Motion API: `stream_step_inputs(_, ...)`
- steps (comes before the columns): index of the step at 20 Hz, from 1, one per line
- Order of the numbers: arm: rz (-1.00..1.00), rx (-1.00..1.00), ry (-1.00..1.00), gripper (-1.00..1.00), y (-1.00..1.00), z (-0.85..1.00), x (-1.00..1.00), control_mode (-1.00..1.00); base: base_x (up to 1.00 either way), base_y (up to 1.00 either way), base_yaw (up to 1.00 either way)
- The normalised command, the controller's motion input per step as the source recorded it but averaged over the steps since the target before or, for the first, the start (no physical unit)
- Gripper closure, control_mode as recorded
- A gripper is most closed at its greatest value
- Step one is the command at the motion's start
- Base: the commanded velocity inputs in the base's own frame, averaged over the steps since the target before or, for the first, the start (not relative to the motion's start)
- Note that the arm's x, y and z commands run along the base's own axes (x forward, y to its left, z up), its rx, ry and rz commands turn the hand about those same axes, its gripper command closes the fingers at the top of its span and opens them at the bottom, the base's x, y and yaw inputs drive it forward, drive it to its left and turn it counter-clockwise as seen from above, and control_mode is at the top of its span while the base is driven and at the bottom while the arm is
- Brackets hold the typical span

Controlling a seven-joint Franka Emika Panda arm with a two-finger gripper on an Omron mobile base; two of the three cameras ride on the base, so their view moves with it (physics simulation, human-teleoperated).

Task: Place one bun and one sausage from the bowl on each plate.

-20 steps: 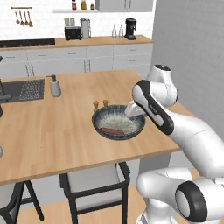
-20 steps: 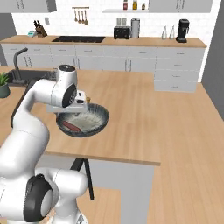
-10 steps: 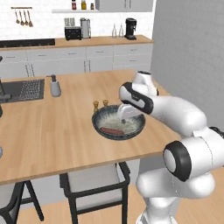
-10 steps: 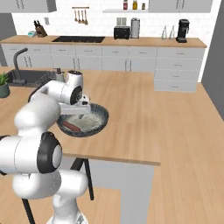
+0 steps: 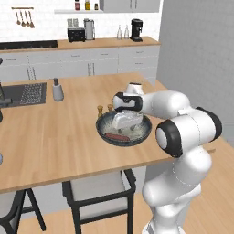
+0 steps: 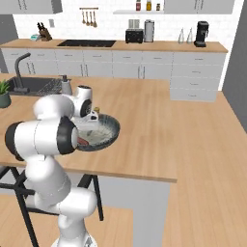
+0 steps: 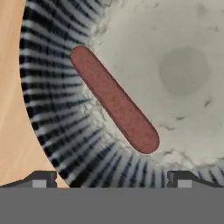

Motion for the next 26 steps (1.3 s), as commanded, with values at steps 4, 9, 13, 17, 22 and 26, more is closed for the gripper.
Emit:
stream_step_inputs(4, 0.05, 0.00, 0.00, -1.00, 0.00, -0.49, 0.37, -1.00, 0.00, 0.00, 0.00)
stream_step_inputs(9, 0.06, 0.00, 0.00, -1.00, 0.00, -0.56, 0.08, -1.00, 0.00, 0.00, 0.00)
stream_step_inputs(13, 0.06, 0.00, 0.00, -1.00, 0.00, -0.26, 0.00, -1.00, 0.00, 0.00, 0.00)
stream_step_inputs(17, 0.05, 0.00, 0.00, -1.00, 0.06, -0.19, -0.07, -1.00, 0.00, 0.00, 0.00)
stream_step_inputs(22, 0.05, 0.00, -0.03, -1.00, 0.03, -0.22, 0.00, -1.00, 0.00, 0.00, 0.00)
stream_step_inputs(26, 0.00, 0.00, 0.00, -1.00, 0.00, 0.00, 0.00, -1.00, 0.00, 0.00, 0.00)
